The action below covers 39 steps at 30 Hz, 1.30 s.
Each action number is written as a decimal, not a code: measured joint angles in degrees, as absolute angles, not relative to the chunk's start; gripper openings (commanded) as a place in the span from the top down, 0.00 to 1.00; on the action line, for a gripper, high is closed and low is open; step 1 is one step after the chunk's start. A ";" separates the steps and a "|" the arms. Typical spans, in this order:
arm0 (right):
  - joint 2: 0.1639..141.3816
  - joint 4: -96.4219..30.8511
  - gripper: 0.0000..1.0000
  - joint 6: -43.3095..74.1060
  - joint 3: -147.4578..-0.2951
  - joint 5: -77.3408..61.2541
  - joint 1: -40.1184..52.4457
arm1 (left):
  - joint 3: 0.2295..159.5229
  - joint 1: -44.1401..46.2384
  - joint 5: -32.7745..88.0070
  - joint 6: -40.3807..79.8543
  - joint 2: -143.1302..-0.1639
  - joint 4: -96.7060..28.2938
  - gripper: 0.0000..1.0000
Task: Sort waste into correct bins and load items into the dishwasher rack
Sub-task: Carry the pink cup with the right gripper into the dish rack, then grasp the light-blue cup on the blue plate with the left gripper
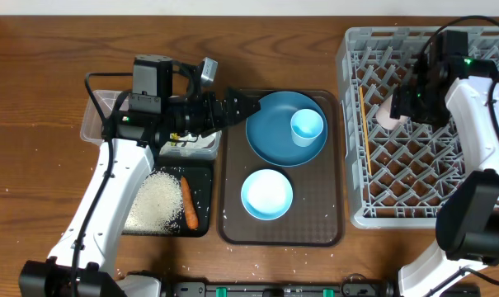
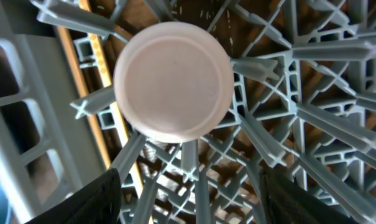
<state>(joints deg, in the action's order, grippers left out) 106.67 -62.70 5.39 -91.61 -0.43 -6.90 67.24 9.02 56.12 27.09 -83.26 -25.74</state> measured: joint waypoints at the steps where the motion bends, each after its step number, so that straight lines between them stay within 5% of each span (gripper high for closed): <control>1: 106.67 -63.83 0.32 5.41 -93.19 -0.45 -6.90 | 67.24 9.02 56.12 27.09 -83.26 -25.71 0.01; 7: 106.67 -71.00 0.32 5.28 -103.04 -1.32 -6.90 | 67.24 9.02 56.12 27.09 -83.26 -25.71 0.01; 9: 106.67 -72.88 0.22 4.71 -104.81 -3.75 -6.90 | 67.24 9.02 56.12 27.09 -83.26 -25.71 0.01; 15: 106.67 -76.25 0.20 0.30 -105.38 -17.54 -6.87 | 67.24 9.02 56.12 27.09 -83.26 -25.71 0.01; 21: 106.67 -76.93 0.01 -1.30 -105.38 -24.29 -5.93 | 67.24 9.02 56.12 27.09 -83.26 -25.74 0.01; 37: 106.67 -77.73 0.01 -2.00 -105.38 -25.96 -5.13 | 67.20 9.61 51.86 28.69 -83.26 -20.25 0.01; 39: 106.67 -77.73 0.01 -2.00 -105.36 -25.96 -5.13 | 67.20 11.29 47.07 30.00 -83.26 -20.16 0.09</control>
